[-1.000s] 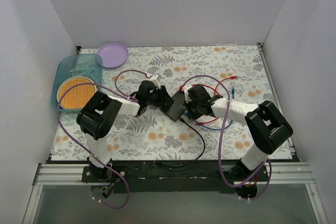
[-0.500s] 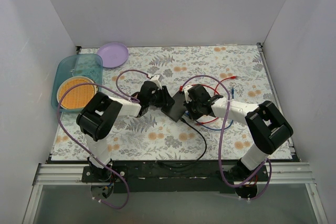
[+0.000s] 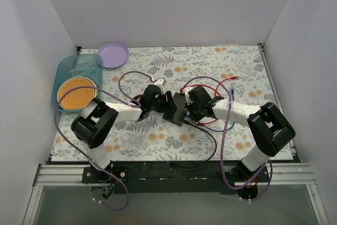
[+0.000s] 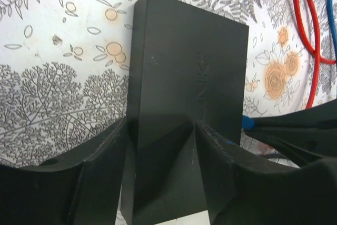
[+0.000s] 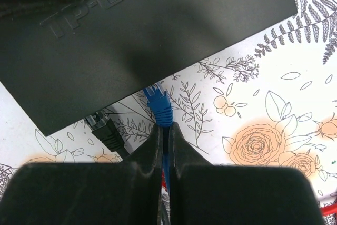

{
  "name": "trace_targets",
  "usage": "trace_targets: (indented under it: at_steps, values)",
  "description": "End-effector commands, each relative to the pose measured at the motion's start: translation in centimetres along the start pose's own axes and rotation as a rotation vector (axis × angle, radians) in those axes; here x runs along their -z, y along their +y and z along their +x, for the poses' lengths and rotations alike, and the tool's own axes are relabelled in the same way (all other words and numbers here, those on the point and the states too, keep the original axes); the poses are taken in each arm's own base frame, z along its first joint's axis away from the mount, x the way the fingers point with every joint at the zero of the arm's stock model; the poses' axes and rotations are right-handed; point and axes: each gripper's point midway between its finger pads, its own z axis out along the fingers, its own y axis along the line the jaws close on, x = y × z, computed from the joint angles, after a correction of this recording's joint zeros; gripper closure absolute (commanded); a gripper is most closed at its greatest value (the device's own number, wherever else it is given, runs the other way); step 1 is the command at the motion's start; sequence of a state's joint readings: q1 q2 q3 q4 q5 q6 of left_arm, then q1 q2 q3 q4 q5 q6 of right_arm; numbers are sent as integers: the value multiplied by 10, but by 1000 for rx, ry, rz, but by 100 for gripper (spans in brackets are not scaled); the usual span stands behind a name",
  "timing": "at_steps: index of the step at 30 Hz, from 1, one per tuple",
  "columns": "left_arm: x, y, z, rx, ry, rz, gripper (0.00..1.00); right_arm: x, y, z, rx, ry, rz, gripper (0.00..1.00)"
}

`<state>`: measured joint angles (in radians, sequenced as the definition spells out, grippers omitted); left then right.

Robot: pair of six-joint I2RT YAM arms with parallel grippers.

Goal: Insert the plug into the switch port

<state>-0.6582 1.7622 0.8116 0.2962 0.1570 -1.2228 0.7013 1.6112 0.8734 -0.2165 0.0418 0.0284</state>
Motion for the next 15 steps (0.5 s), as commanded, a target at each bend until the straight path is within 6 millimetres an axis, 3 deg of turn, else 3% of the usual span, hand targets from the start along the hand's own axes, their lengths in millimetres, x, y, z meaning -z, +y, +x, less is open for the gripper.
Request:
trace_targets:
  at_steps: [1,9,15]
  values:
    - [44,-78,107,30,429,274,48,21,58,-124,65,-492,-203,99]
    - [47,-43,76,82,330,143,30,18,75,-91,69,-422,-262,96]
    - [55,-25,59,86,268,62,11,17,76,-71,69,-382,-256,86]
